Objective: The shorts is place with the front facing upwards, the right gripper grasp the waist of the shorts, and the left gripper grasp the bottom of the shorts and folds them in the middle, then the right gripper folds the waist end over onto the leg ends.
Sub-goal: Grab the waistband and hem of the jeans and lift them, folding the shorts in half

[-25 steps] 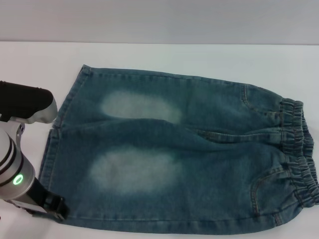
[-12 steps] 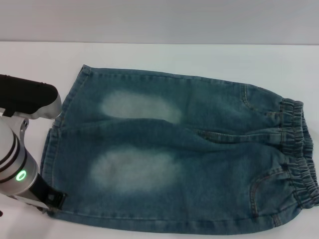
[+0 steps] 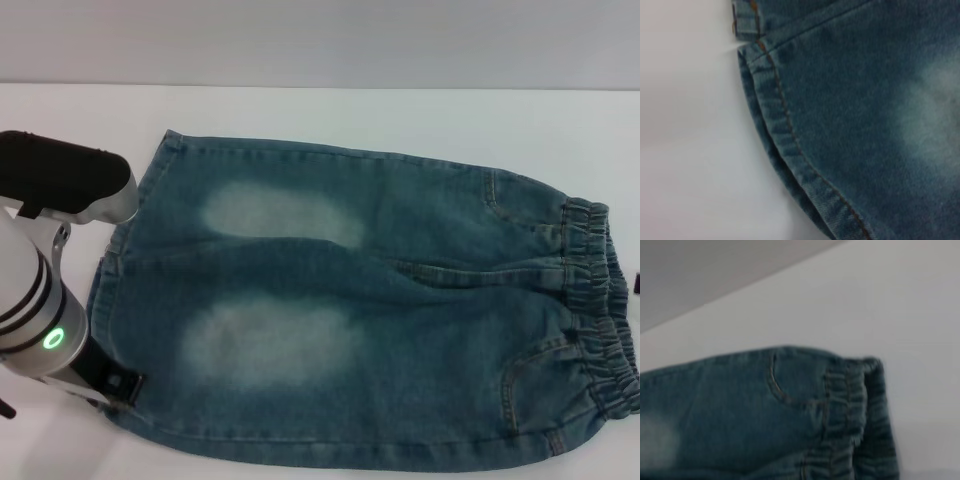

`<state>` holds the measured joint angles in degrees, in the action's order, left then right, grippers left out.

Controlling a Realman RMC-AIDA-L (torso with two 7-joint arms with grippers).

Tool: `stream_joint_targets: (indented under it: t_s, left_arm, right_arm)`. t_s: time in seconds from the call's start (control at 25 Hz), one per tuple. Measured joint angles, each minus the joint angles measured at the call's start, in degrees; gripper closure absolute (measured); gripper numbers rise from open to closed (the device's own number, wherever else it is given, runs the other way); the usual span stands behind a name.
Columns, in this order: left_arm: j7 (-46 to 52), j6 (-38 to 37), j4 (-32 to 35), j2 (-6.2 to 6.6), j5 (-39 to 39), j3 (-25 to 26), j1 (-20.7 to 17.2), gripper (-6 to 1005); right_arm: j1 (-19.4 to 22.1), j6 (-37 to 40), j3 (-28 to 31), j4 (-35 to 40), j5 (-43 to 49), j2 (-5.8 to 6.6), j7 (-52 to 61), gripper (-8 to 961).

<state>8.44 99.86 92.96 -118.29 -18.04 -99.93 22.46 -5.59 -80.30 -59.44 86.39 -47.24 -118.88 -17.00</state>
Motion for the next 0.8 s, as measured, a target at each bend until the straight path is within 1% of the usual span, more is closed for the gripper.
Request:
stream_joint_targets:
  t_s: [0.2, 0.36, 0.6, 0.8]
  left_arm:
    - [-0.08, 0.07, -0.13, -0.01, 0.38, 0.0, 0.76, 895]
    - [-0.37, -0.14, -0.27, -0.01, 0.39, 0.01, 0.88, 895]
    - [-0.42, -0.41, -0.39, 0.07, 0.39, -0.01, 0.62, 895]
    - [-0.46, -0.54, -0.39, 0.13, 0.38, -0.08, 0.29, 895]
  right_arm:
    - [1.98, -0.04, -0.38, -1.19, -2.28, -0.17, 0.04, 389]
    - [2.97, 0.33, -2.17, -2.13, -3.32, -0.3, 0.04, 389]
    - [3.18, 0.81, -4.82, -3.55, -3.42, -0.34, 0.21, 390]
    - [3.65, 1.41, -5.38, -4.22, -4.01, -0.49, 0.37, 390]
